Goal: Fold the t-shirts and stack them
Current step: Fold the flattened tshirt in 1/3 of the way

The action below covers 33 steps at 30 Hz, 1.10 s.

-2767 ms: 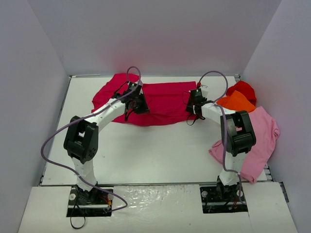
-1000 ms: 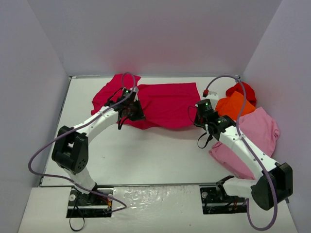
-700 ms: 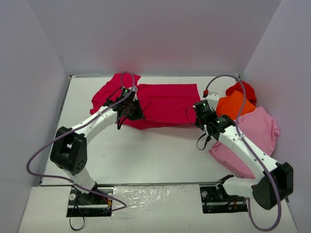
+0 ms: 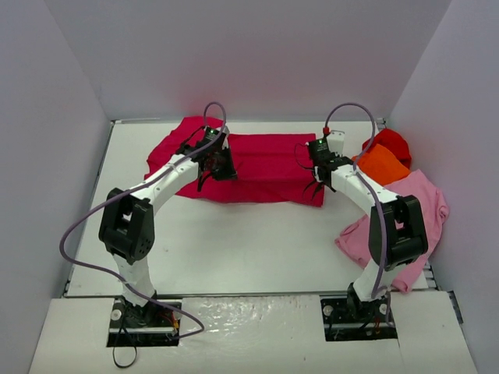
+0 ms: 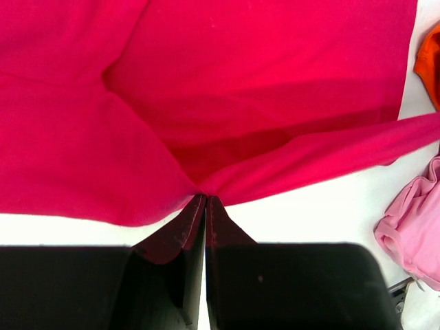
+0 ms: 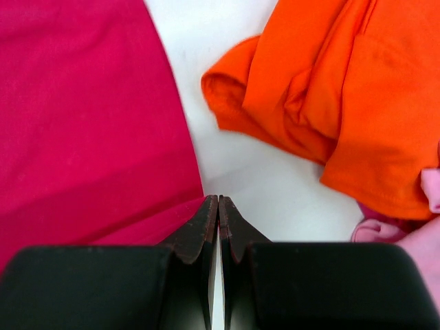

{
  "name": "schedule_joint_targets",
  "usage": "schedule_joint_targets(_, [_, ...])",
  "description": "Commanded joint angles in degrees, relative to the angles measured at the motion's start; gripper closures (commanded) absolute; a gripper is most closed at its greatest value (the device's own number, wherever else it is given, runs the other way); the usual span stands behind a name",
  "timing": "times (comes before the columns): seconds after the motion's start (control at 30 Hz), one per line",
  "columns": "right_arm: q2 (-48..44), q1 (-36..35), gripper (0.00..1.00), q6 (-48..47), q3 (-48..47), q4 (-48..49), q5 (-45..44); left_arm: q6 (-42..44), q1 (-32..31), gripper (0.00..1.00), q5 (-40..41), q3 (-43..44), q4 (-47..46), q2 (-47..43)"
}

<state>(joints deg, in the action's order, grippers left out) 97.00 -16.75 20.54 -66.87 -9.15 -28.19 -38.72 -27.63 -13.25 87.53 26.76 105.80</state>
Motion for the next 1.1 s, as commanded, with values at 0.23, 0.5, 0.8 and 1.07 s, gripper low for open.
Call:
schedule_joint_targets(0.23, [11.9,0.8,1.0,-4.5,-14.4,7.1,-2.7,2.4,0.6,1.0,0.3,5.4,0.7,1.9])
schedule_joint_targets(0.5, [16.6,2.3,1.0,-5.4,-18.2,7.3,-3.8,3.1,0.6,1.0,1.4,4.7,0.9,2.4])
schedule_joint_targets(0.8, [18.8,3.0,1.0,-4.7,-17.8,7.2,-5.8,3.2,0.6,0.95,2.9,4.1,1.1,2.9])
schedule_joint_targets(1.07, [14.4,3.2,0.35,-2.4,-16.0,7.2,-4.7,3.7,0.3,0.79,12.4,1.2,2.1,-4.6])
